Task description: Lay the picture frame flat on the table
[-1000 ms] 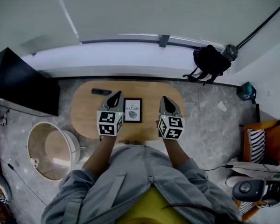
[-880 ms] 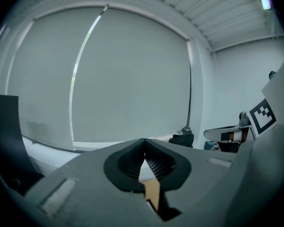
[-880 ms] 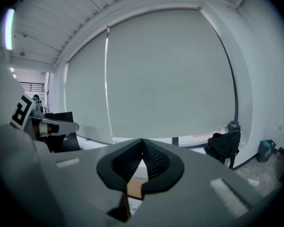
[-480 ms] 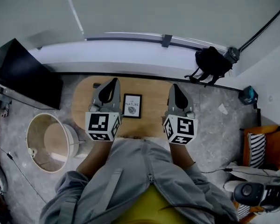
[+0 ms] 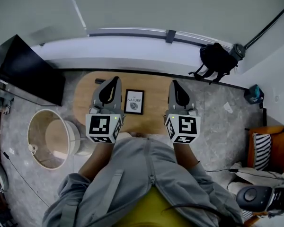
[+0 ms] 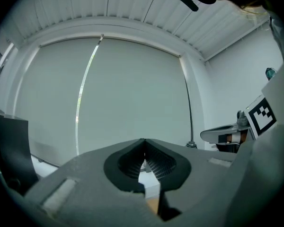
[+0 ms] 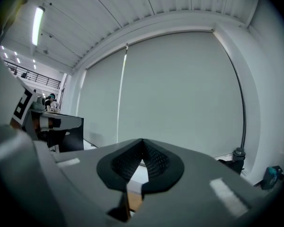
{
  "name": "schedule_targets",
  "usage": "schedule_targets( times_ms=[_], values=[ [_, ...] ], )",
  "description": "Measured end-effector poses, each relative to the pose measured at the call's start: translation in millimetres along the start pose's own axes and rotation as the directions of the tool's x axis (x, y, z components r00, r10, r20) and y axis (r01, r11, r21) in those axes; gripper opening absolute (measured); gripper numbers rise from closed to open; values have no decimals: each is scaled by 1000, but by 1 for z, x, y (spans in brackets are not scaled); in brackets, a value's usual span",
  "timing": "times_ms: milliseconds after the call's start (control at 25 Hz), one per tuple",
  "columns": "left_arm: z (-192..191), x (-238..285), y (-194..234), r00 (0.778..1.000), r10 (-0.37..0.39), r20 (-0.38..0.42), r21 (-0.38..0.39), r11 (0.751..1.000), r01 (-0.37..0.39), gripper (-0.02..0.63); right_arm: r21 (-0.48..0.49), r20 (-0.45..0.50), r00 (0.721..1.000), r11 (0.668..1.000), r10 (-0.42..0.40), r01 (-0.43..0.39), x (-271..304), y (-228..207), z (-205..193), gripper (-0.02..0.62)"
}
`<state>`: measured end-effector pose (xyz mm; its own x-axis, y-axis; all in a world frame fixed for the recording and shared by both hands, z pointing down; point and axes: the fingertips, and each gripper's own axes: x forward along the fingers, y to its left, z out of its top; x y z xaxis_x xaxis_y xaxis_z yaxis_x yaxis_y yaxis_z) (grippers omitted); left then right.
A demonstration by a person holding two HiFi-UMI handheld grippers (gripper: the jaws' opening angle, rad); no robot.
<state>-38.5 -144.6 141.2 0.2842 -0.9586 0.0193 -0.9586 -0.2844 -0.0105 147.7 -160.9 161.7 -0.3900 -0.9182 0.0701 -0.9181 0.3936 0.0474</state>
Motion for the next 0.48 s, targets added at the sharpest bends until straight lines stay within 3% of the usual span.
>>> schedule_targets(
  times_ms=[480],
  values=[
    [-5, -1, 5, 1000, -4, -13, 5, 1000, 4, 5, 13, 2, 1000, 1000, 17, -17, 6, 4, 1, 0]
  ],
)
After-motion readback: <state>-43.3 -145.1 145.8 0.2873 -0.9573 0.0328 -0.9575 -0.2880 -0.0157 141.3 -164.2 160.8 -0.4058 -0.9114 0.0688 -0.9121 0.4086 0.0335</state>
